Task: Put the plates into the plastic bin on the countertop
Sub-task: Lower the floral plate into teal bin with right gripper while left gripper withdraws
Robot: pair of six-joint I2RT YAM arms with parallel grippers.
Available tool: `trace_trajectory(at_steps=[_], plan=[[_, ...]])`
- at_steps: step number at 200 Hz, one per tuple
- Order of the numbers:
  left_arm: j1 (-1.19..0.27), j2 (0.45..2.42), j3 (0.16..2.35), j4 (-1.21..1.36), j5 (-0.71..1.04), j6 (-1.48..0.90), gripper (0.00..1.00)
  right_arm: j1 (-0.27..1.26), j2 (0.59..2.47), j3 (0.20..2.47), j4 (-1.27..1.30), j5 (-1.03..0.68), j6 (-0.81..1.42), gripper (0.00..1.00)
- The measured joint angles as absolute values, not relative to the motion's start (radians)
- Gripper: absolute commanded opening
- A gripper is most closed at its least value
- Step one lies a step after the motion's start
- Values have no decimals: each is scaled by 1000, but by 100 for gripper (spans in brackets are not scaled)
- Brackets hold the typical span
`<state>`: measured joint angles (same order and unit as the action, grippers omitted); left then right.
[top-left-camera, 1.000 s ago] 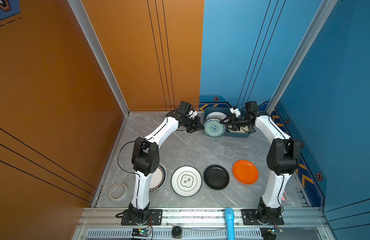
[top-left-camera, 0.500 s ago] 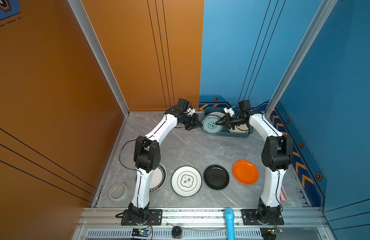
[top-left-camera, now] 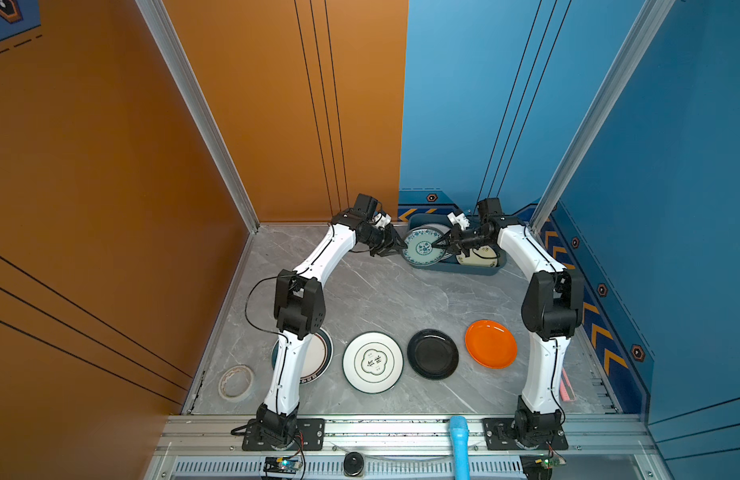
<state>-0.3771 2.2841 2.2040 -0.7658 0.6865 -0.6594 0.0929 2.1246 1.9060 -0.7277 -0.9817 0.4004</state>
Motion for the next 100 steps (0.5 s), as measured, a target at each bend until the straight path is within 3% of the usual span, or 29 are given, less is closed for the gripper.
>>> trace_trajectory(at_steps=[7,56,100], plan=[[-376,2284,2206,-772,682,-658,100,86,2125,1914,-728,-966,402,0],[-366,2284,2207,-805,630,-612,98,-30,2125,1945,-733,-806,454,0],[-367,2204,2141,-813,447,-567,98,-126,2125,1945,-741,-649,499,0]])
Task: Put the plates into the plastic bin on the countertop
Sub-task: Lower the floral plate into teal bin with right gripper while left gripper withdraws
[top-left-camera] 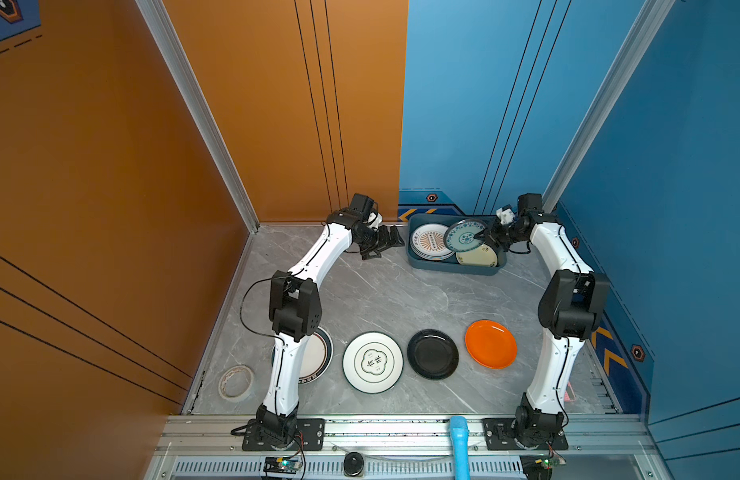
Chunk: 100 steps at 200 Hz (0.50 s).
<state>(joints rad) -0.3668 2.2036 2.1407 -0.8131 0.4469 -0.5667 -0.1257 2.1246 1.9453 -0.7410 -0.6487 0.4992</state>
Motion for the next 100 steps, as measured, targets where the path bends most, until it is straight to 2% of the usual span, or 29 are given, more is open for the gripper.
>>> trace_trajectory(at_steps=[48,100], plan=[[-363,2077,2064,-812,252,-566,98,-162,2136,1975,-814,-543,513,0],[-360,2066,2041,-815,183,-566,98,-173,2200,2052,-917,-453,485,0]])
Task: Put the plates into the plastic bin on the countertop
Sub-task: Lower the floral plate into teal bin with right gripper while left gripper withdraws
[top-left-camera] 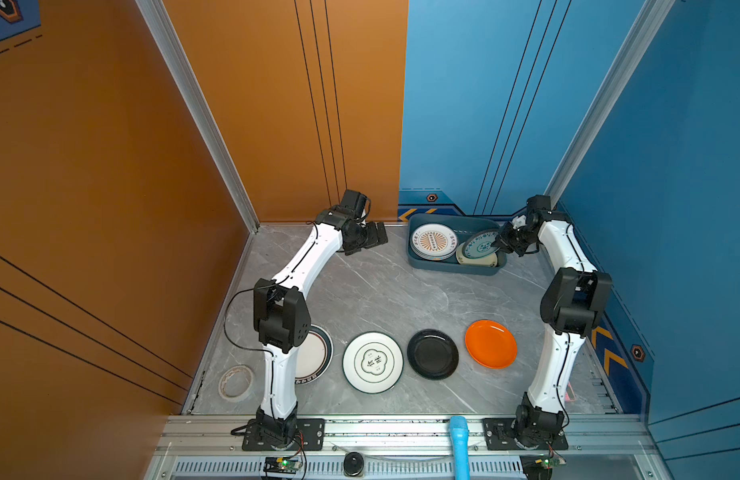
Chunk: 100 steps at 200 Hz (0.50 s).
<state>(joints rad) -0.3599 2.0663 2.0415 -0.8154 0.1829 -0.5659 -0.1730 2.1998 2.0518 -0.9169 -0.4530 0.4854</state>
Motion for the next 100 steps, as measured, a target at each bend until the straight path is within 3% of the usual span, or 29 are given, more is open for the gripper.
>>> trace_trajectory(at_steps=[100], plan=[[-345,2094,2071,-816,232,-576,96,-167,2312,2153,-972,-403,476,0]])
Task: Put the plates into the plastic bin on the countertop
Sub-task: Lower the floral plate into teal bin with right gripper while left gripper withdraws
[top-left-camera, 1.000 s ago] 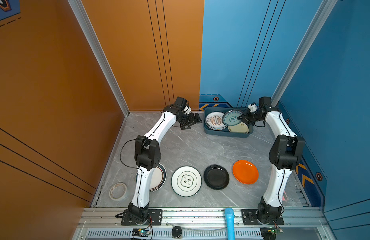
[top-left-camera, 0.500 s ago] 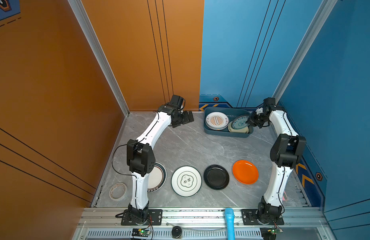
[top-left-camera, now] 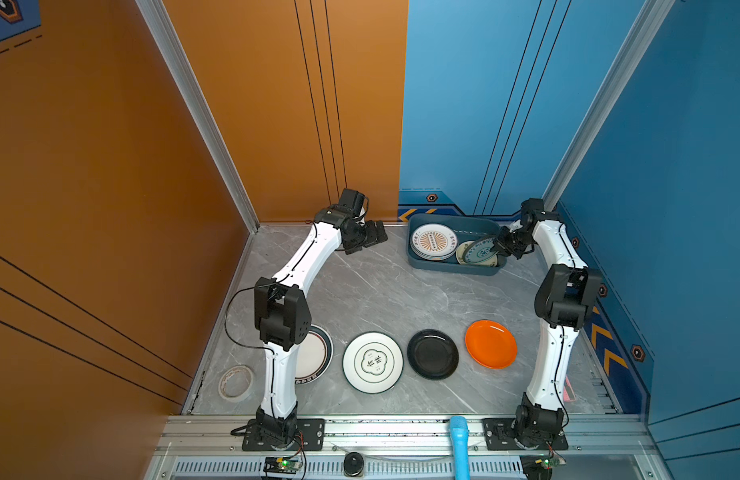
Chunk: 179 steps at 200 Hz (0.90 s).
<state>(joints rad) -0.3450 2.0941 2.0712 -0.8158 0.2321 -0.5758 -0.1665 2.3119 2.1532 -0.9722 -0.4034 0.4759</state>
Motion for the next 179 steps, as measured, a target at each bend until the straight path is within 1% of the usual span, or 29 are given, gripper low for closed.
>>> trace_trajectory(at_steps=[11,45,116,179], plan=[[-345,2097,2073,-816,236,-576,99,-164,2321,2161,-977,-397,476,0],[-345,2104,2077,-816,236,-576,100,-162,2339,2169,-988,-387,479,0],[-347,2117,2092,-815,247,-576,100,-162,2344,2173,-995,-362,480,20],[-348,2124,2099,-816,263,-576,100,-162,2344,2174,-1041,-335,479,30]])
